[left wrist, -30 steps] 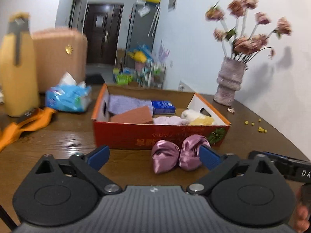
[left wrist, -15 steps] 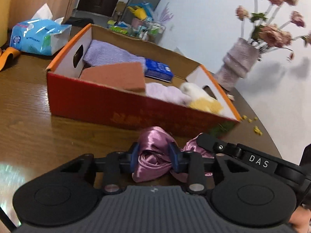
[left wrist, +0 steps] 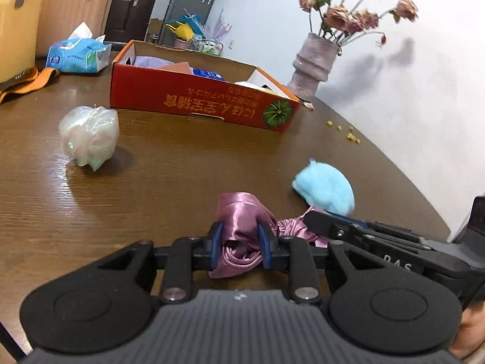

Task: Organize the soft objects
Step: 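Close both grippers on the pink satin bow and lift it, then carry the pink satin bow into the red box and open both grippers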

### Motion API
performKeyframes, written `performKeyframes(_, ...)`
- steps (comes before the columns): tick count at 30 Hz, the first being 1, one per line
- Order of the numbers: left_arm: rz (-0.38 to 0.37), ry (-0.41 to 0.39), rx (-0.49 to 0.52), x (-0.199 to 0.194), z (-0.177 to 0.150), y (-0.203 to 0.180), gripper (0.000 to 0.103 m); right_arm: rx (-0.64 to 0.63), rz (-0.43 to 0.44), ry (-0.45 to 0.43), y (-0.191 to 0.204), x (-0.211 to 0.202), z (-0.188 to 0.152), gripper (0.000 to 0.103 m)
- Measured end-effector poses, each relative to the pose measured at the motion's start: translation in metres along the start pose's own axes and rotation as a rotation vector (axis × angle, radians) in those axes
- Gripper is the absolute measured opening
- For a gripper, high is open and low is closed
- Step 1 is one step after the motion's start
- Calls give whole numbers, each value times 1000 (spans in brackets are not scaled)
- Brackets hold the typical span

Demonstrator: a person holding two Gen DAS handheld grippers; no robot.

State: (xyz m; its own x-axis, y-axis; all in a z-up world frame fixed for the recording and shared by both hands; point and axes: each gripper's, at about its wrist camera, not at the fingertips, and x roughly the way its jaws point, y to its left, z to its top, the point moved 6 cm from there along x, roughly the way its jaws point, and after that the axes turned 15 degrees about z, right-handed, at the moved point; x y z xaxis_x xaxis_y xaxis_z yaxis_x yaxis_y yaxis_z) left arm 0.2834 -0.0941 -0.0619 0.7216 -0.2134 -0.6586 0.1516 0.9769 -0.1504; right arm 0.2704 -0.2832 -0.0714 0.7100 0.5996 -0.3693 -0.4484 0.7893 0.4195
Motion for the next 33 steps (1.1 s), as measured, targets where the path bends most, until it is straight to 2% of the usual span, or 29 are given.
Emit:
performKeyframes(1,1,-3,11,-4,0,-1,26,-5,4,-7,3,-3,1,20)
performKeyframes(3,11,-11,25,-8,0,-3,28,-26,13,-12,7,-7,1,36)
performKeyframes(6,17,-15,13,-8,-2,-1,32,3,9,-9,2,-3,-2,38)
performKeyframes(12,11,21,1,2,-3,2,31,116,35,-4,-18,7,-10,35)
performKeyframes(22,6,20,12,6,-4,1,28,163,44,12,-26,14,-14,33)
performKeyframes(26,3,18,19,5,-3,0,26,157,70,15,-23,15,-11,17)
performKeyframes(27,-1,19,21,6,-1,-1,25,145,65,20,-21,16,-10,15)
performKeyframes(31,-42,-30,70,6,23,-7,22,124,66,16,-26,18,9,13)
performKeyframes(33,-61,-69,90,7,46,-12,22,83,69,-18,-28,17,35,13)
